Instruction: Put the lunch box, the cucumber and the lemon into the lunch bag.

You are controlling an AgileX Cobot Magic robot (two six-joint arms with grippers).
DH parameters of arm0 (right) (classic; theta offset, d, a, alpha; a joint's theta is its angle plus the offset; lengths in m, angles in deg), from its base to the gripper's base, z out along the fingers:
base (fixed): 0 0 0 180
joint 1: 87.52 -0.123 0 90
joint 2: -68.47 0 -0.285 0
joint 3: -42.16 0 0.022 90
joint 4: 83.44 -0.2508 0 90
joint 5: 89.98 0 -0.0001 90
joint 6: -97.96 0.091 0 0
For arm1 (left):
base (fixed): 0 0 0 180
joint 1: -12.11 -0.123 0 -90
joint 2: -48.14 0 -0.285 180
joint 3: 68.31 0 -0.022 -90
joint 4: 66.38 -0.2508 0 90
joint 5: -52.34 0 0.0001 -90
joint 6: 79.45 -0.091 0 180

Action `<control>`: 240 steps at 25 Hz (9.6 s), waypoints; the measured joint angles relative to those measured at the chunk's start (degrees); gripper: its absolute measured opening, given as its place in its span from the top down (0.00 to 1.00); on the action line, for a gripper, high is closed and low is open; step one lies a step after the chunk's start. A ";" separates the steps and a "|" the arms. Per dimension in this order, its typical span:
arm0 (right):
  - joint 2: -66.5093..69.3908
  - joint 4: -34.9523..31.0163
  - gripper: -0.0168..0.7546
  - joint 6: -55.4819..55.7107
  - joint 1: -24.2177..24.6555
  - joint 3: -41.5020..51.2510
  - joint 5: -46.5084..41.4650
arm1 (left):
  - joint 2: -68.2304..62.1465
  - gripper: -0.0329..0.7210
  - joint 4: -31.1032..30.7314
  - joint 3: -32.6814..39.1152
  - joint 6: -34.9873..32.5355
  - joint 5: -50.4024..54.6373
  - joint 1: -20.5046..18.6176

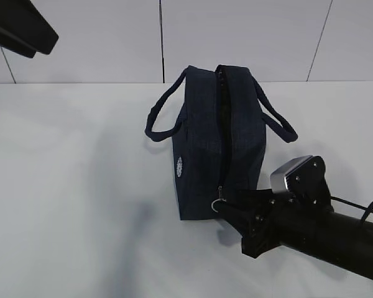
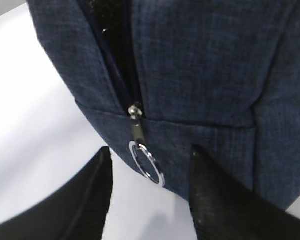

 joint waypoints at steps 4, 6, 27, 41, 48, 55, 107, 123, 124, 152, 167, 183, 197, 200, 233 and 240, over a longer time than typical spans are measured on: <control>0.00 0.21 0.50 0.00 0.00 -0.12 0.00 | 0.00 0.64 0.11 0.00 0.00 0.00 0.00; 0.08 0.48 0.50 0.00 0.00 -0.12 0.00 | 0.00 0.64 0.11 0.00 0.00 0.00 0.00; 2.38 -2.13 0.50 -4.80 0.00 -0.12 2.75 | 0.00 0.64 0.19 0.00 0.00 0.00 0.00; 2.83 4.84 0.50 -4.28 0.00 -2.32 2.75 | 0.00 0.64 0.19 0.00 0.09 0.00 0.00; 2.83 3.99 0.50 -3.91 0.00 -2.53 2.75 | 0.00 0.64 0.19 0.00 0.09 0.00 0.00; 2.95 6.37 0.50 -3.66 0.00 -4.80 0.31 | 0.00 0.64 0.19 0.00 0.09 0.00 0.00; 2.96 11.48 0.50 1.76 0.00 -7.54 -3.83 | 0.00 0.64 2.57 0.00 0.22 0.03 0.00; 3.06 10.42 0.50 7.07 0.00 -7.54 -3.35 | 0.00 0.64 2.57 0.00 0.22 0.03 0.00; 3.06 10.42 0.50 7.07 0.00 -7.54 -3.57 | 0.00 0.64 2.57 0.00 0.22 0.03 0.00; 4.21 7.88 0.70 7.07 0.00 -7.54 -2.70 | 0.00 0.64 4.05 0.00 0.22 0.03 0.00; 4.21 8.48 0.80 7.80 0.00 -7.54 -2.47 | 0.00 0.64 5.12 0.00 0.22 0.03 0.00; 4.21 7.68 0.82 8.36 0.00 -7.54 -2.68 | 0.00 0.64 5.12 0.00 0.22 0.03 0.00; 3.93 7.91 0.98 10.77 0.00 -7.54 -2.91 | 0.00 0.64 5.12 0.00 0.22 0.03 0.00; 2.42 8.04 0.98 11.46 0.00 -7.54 -3.80 | 0.00 0.64 5.12 0.00 0.22 0.03 0.00; -11.01 18.82 0.98 21.02 0.00 -7.54 -18.27 | -1.25 0.64 -2.77 0.00 0.22 0.03 1.58; -13.06 19.78 0.98 23.33 0.00 -7.54 -18.48 | -7.06 0.64 -4.76 0.00 0.12 0.03 6.08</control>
